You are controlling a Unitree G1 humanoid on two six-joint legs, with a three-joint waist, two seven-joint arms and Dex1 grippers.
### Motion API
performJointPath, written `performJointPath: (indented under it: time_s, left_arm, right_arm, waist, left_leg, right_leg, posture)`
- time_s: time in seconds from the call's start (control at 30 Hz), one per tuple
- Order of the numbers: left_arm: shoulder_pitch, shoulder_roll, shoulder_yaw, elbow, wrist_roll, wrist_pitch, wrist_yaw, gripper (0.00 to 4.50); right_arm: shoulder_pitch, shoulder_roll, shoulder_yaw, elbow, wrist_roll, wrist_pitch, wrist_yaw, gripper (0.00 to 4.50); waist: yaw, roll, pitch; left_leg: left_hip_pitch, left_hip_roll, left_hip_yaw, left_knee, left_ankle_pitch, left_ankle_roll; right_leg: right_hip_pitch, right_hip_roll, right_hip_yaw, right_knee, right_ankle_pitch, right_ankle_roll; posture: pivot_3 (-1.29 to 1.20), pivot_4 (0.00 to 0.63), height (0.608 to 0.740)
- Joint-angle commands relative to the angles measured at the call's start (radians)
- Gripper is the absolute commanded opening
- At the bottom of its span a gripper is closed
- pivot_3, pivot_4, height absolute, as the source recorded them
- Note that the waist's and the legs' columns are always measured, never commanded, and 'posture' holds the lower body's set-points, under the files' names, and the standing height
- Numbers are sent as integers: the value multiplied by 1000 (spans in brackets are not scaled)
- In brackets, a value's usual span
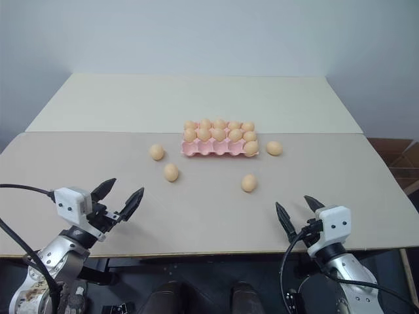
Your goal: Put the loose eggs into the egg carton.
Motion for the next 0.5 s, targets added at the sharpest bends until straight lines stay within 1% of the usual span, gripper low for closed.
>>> performJointPath:
  time_s: [0.03,0.27,0.5]
  left_arm:
    - [-11,2,26,6,1,-12,-1,4480]
    - [1,8,73,-24,-22,9,8,4480]
    - [64,-8,101,-55,-15,-14,5,4480]
  right_arm:
    - [-27,-12,-12,-42,24,21,-7,4499]
    - [-45,-8,-12,-60,38,39,-8,4499]
    - [-64,-29,25,-36,42,42,34,4499]
  waist:
    - [0,0,0]
    - [1,0,0]
    - [-1,0,0]
  left_leg:
    - [0,0,0,0,0,0]
    - [-1,0,0,0,0,0]
    - [0,0,0,0,0,0]
  right_leg:
    - [0,0,0,0,0,0]
    - [0,0,0,0,0,0]
    - [0,0,0,0,0,0]
  posture:
    - [0,150,740]
    - [0,150,740]
    - [0,150,740]
